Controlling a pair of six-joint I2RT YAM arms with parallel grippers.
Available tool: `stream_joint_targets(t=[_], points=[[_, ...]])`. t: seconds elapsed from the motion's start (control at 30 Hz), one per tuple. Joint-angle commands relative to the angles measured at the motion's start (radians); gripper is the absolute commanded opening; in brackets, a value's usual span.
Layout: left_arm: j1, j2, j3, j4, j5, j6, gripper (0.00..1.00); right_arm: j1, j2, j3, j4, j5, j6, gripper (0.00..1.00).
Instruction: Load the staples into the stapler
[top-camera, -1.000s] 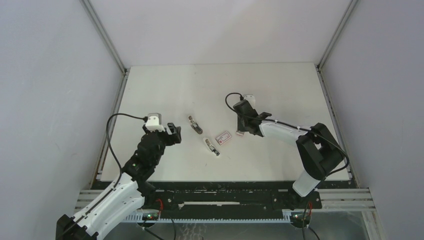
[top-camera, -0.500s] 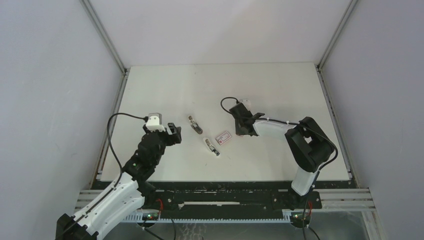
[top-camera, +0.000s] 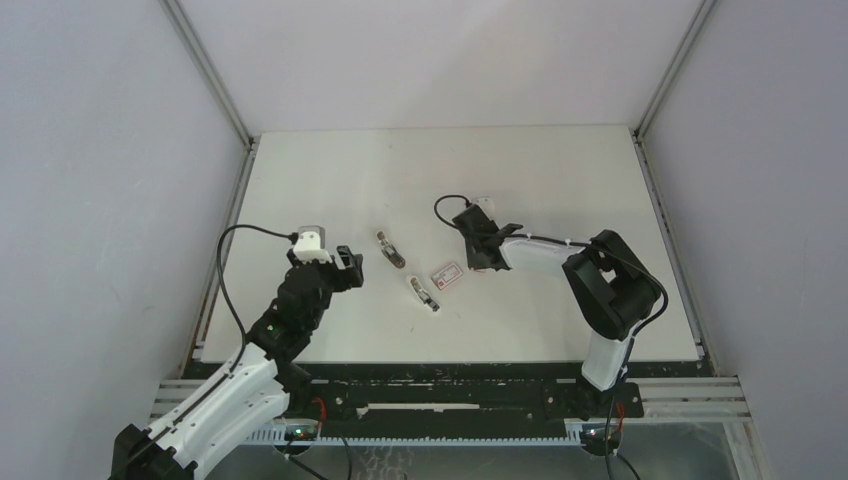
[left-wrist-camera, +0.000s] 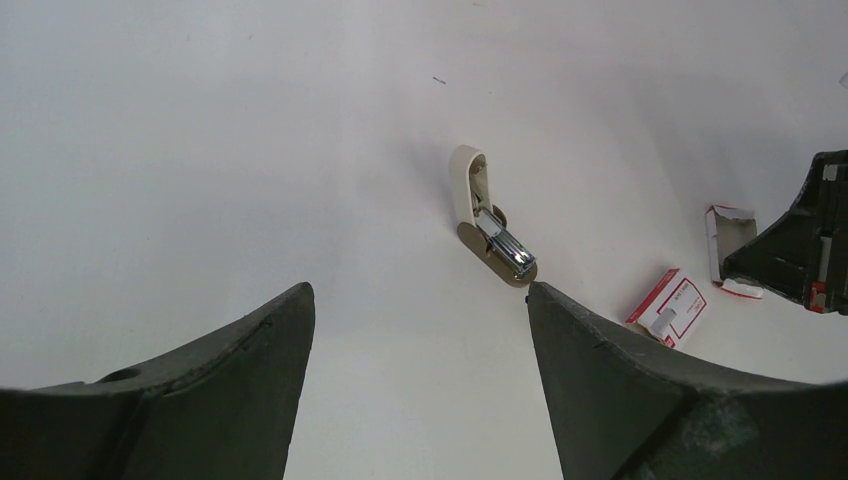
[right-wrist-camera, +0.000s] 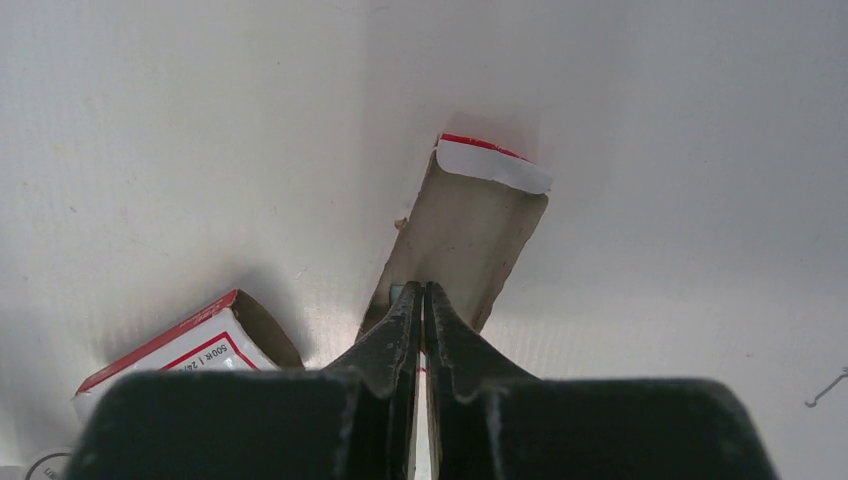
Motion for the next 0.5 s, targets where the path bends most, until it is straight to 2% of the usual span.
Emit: stream_joint_targets(t=[0.0,0.47], points=[[-0.004,0.0,0.022,0.026,-0.001,0.022,0.82,0.009,0.008,0.03,-0.028,0.037,-0.031,0.0],[-0.003,-0.005,0.021,0.025,-0.004,0.02,0.82,0.015,-0.101,0.043,-0.068,0.138,-0.072,0.0]])
